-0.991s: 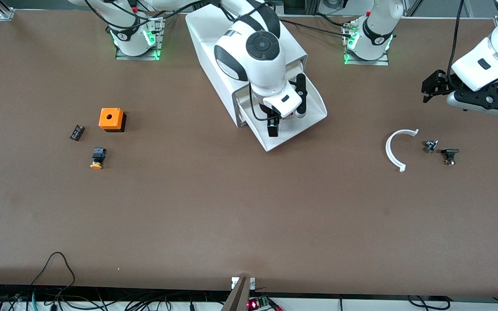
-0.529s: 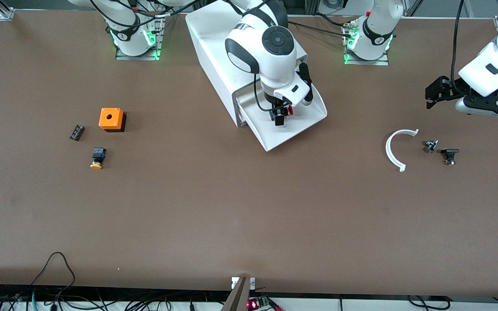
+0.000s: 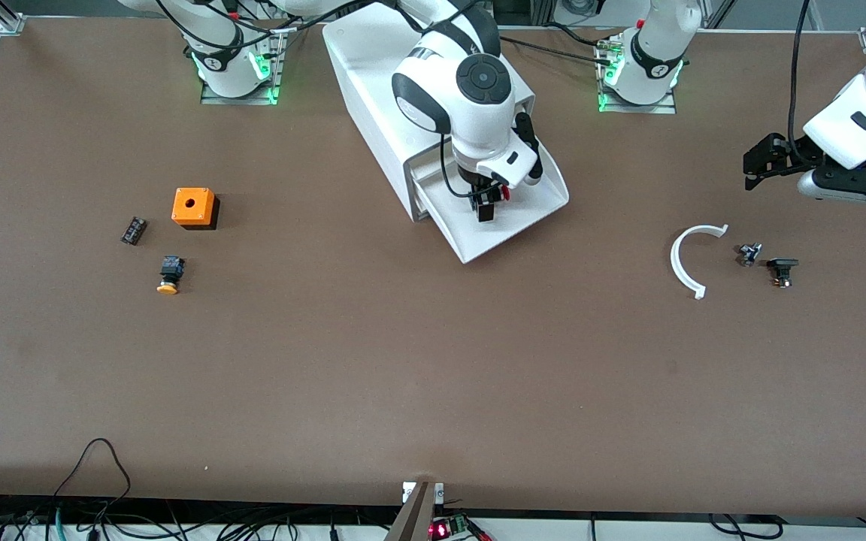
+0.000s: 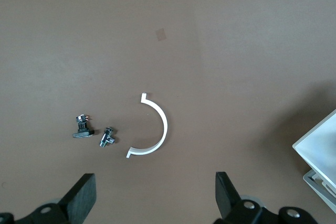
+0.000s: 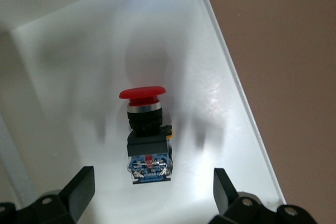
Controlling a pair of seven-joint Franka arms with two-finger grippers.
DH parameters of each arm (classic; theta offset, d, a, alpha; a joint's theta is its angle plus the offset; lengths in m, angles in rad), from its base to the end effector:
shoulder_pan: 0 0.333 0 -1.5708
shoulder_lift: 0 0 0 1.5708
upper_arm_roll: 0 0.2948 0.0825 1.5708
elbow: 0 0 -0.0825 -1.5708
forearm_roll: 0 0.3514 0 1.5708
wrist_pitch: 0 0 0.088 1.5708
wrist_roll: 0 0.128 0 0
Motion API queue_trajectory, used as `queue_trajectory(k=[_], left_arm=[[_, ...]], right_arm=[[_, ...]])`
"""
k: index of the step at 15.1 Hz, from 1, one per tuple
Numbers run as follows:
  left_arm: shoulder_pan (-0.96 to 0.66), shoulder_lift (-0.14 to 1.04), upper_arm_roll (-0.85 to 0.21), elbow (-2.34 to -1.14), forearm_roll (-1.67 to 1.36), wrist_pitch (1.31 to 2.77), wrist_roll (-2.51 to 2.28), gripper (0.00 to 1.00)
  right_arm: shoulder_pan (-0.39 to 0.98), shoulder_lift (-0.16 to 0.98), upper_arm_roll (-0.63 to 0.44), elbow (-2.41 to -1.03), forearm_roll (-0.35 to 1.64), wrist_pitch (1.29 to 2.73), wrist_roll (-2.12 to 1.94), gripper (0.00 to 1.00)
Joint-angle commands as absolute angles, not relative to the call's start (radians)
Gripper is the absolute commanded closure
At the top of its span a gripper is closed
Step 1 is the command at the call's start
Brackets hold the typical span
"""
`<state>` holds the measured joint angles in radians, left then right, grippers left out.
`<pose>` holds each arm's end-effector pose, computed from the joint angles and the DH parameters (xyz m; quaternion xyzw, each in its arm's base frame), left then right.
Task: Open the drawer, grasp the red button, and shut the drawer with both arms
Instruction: 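Close the right gripper on the red button and lift it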
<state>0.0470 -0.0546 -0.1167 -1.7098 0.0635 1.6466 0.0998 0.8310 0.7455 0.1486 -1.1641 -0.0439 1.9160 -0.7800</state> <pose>0.5096 -0.0292 0.5558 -0.9956 0.0870 0.0050 0.0347 0.4205 0.5700 0.3308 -0.6466 -0.7622 -0.0039 0.0300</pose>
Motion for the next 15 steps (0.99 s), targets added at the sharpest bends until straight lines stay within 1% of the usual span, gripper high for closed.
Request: queue_trajectory(k=[1,5,6,7,9,10,11,13,15], left_arm=[[0.043,-0.040,-0.110,-1.683,0.051,1.643,0.092,0.00],[0.043,-0.040,-0.110,-1.683,0.051,1.643,0.091,0.00],[0.043,-0.040,-0.110,-1.683,0.051,1.643,0.091,0.00],[0.043,-0.040,-0.110,-1.683,0.051,1.643,0.091,0.00],[0.043,-0.040,-0.110,-1.683,0.051,1.643,0.091,0.00],[0.043,-0.040,-0.110,-1.683,0.051,1.643,0.091,0.00],[0.043,-0.040,-0.110,-1.681,0.051,1.643,0.092,0.00],[0.043,-0.040,-0.110,-1.681,0.051,1.643,0.091,0.00],[0.043,-0.040,-0.110,-1.681,0.051,1.643,0.092,0.00]], right_arm=[[0.836,0.764,0.132,-1.163,-0.038,1.960,-0.798,0.00],[0.836,0.773,0.129,-1.163,-0.035,1.976,-0.796,0.00],[0.838,0.779,0.129,-1.163,-0.035,1.977,-0.799,0.02],[0.838,0.784,0.129,-1.163,-0.037,1.977,-0.801,0.06],[0.838,0.785,0.129,-1.163,-0.038,1.977,-0.801,0.19],[0.838,0.785,0.129,-1.163,-0.040,1.977,-0.802,0.20],[0.839,0.785,0.129,-1.163,-0.040,1.976,-0.802,0.26],[0.851,0.785,0.129,-1.163,-0.040,1.976,-0.795,0.32],[0.873,0.785,0.109,-1.160,-0.040,1.976,-0.787,0.41]])
